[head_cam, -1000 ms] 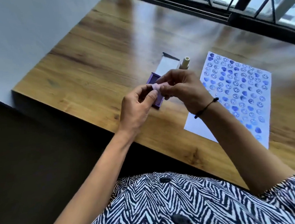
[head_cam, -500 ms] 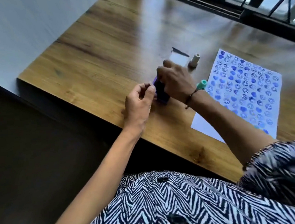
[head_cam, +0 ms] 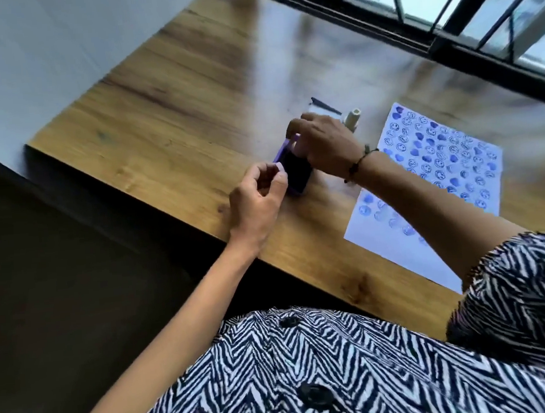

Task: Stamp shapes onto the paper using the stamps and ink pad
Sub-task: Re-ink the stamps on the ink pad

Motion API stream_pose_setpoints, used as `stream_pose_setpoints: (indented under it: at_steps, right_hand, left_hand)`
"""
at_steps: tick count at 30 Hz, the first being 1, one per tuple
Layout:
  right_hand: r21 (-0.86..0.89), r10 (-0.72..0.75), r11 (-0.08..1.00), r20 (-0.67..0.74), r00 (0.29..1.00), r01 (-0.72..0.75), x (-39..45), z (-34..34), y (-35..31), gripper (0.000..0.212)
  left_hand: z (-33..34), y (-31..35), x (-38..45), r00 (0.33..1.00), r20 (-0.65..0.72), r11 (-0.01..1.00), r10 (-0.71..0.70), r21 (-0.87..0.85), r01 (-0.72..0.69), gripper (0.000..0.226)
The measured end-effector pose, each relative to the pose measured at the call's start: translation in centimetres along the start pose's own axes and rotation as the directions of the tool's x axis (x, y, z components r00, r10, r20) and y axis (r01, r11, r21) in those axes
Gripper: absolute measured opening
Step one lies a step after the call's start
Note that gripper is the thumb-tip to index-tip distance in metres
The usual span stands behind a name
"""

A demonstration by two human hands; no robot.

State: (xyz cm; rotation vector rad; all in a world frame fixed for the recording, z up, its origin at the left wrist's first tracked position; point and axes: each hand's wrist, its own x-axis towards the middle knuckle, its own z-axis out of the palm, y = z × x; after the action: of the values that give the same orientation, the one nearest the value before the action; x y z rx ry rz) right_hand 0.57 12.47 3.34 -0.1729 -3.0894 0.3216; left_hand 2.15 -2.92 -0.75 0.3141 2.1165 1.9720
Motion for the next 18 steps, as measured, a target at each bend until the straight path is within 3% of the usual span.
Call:
stream_pose_setpoints:
  at_steps: [8, 12, 14, 16, 18]
  right_hand:
    - [0.15, 0.065, 0.989, -0.36, 0.931, -0.011, 0.2, -2.6, 0.5, 0.015]
    - [-0.068, -0.05, 0.997, -0.076, 0.996, 0.045, -1.2, 0.8, -0.6, 0.013]
    - [-0.105, -0.057, 0.993, -0.016, 0.998, 0.055, -0.8, 0.4, -0.3, 0.013]
    - [-0.107, -0.08, 0.991, -0.044, 0.996, 0.075, 0.1, -0.9, -0.1, 0.011]
    - [-0.075, -0.054, 0.996, -0.183, 0.982, 0.041, 0.3, -1.3, 0.0, 0.009]
  left_hand:
    - [0.0, -0.4, 0.2, 1.0, 0.014, 1.0, -0.014, 0.015, 0.014, 0.01]
    - [0.0, -0.3, 0.2, 1.0, -0.005, 0.998, 0.008, 0.068, -0.008, 0.01]
    - [0.0, -0.3, 0.2, 1.0, -0.021, 0.996, 0.017, 0.089, -0.015, 0.01]
    - [0.0, -0.4, 0.2, 1.0, -0.011, 0.995, 0.015, 0.096, -0.014, 0.009]
    - [0.0, -0.4, 0.2, 1.0, -0.011, 0.996, 0.008, 0.091, -0.007, 0.011]
